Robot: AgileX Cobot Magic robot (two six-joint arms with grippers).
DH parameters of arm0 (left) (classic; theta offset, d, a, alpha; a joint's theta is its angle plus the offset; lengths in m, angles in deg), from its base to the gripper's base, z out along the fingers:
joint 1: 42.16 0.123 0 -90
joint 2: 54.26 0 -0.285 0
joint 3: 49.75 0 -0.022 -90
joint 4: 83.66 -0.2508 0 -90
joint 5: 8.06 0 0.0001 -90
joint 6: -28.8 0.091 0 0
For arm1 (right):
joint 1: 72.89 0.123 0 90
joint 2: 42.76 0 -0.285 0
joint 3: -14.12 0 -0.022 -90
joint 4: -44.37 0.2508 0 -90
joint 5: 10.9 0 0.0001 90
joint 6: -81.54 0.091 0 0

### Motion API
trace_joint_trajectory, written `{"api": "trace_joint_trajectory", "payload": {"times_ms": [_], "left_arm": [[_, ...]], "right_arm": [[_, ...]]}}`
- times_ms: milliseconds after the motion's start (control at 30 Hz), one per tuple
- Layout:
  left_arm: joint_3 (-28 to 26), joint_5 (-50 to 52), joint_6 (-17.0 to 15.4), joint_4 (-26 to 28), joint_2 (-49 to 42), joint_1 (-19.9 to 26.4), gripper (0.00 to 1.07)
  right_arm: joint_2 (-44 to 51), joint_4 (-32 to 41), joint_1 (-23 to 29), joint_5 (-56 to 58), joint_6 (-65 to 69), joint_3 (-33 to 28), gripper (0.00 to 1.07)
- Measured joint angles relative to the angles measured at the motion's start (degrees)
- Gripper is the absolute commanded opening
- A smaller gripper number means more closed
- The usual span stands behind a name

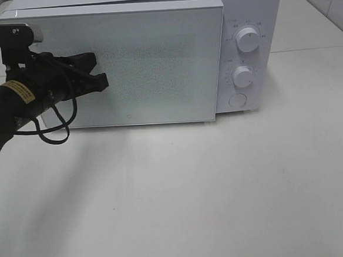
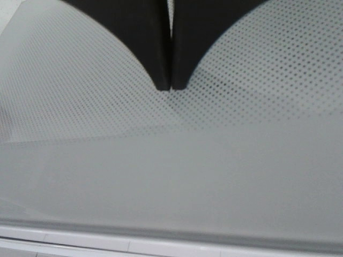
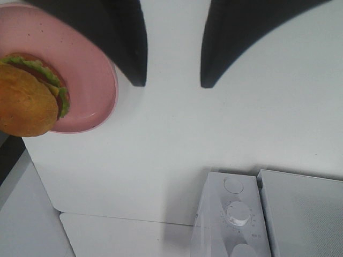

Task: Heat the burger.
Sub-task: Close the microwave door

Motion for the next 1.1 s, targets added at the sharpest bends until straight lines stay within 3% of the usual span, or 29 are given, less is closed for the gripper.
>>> {"api": "trace_joint_trajectory", "payload": {"times_ms": [433,833,1100], "left_arm": [[-6.2,-3.1,0.2,-4.6,3.1,-2.5,0.00],[-16.8,-7.3,1.3,-9.0,7.8,-6.0,0.00],[-19.7,-8.8,1.5,-6.5,8.8,-8.7,0.00]], "right_arm": [[0.0,0.0,0.0,0.0,0.0,0.0,0.36],[0.0,0.0,0.0,0.0,0.0,0.0,0.36],[0.0,0.0,0.0,0.0,0.0,0.0,0.36]]}}
